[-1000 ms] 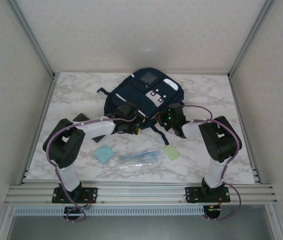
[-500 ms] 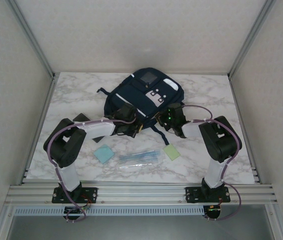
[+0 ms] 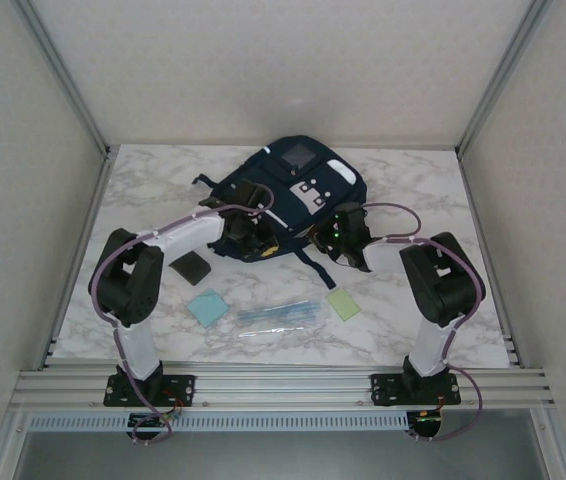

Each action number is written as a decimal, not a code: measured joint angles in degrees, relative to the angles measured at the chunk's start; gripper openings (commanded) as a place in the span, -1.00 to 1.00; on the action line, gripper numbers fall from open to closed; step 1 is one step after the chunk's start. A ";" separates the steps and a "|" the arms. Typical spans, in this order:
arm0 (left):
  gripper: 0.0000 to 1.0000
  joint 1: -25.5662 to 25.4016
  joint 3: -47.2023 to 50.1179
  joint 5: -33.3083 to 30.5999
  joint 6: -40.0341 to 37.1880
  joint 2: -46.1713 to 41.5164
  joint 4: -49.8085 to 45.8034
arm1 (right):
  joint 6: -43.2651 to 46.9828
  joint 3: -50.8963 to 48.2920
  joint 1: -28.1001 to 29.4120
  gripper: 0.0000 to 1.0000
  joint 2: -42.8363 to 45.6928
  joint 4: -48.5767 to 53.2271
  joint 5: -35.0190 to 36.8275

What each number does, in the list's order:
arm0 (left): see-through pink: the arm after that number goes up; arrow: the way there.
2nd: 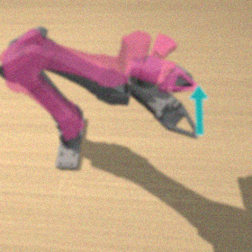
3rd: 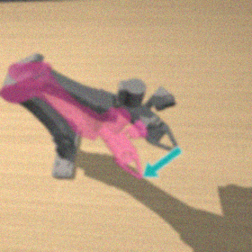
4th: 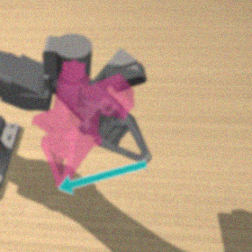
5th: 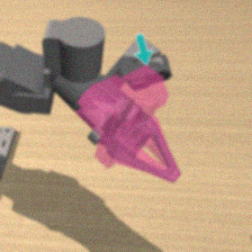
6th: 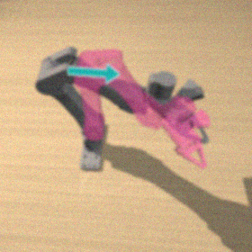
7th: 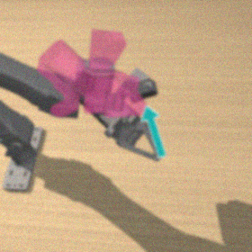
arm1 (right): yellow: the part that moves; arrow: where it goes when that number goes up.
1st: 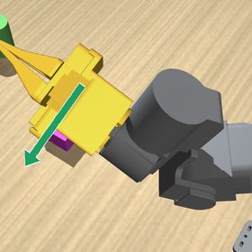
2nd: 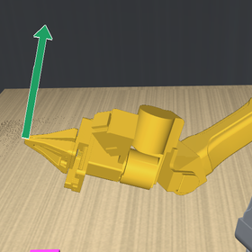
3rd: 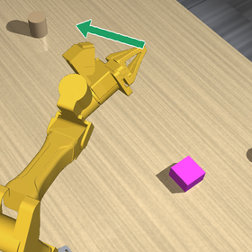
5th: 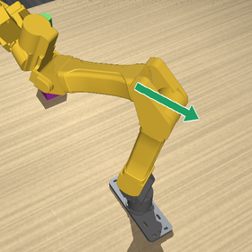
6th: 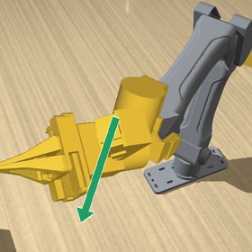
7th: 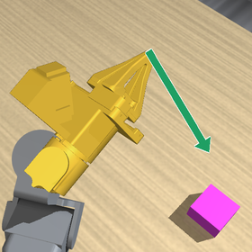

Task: Pack the student bag

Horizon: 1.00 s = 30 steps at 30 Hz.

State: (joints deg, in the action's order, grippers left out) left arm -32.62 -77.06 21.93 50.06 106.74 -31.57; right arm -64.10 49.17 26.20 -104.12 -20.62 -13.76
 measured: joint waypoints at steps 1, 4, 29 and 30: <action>-1.00 0.15 -0.74 0.17 -2.23 0.22 -1.22 | 0.44 0.04 -0.09 -1.00 0.17 0.37 -0.22; -1.00 0.98 -2.12 1.73 -8.26 0.33 -4.22 | 1.90 0.44 -0.39 -1.00 0.72 1.81 -1.01; 0.06 -6.64 -14.14 -3.82 -15.52 1.62 -11.30 | 6.60 2.47 -5.31 -1.00 1.20 8.31 -1.01; 0.06 -8.07 -15.63 -4.57 -16.33 2.36 -11.45 | 6.73 2.64 -5.31 -1.00 1.20 8.48 -1.14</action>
State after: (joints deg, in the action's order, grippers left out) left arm -40.69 -92.68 17.37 33.74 109.10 -43.03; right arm -57.36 51.81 20.88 -102.91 -12.14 -14.90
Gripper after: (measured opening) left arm 0.521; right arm 0.092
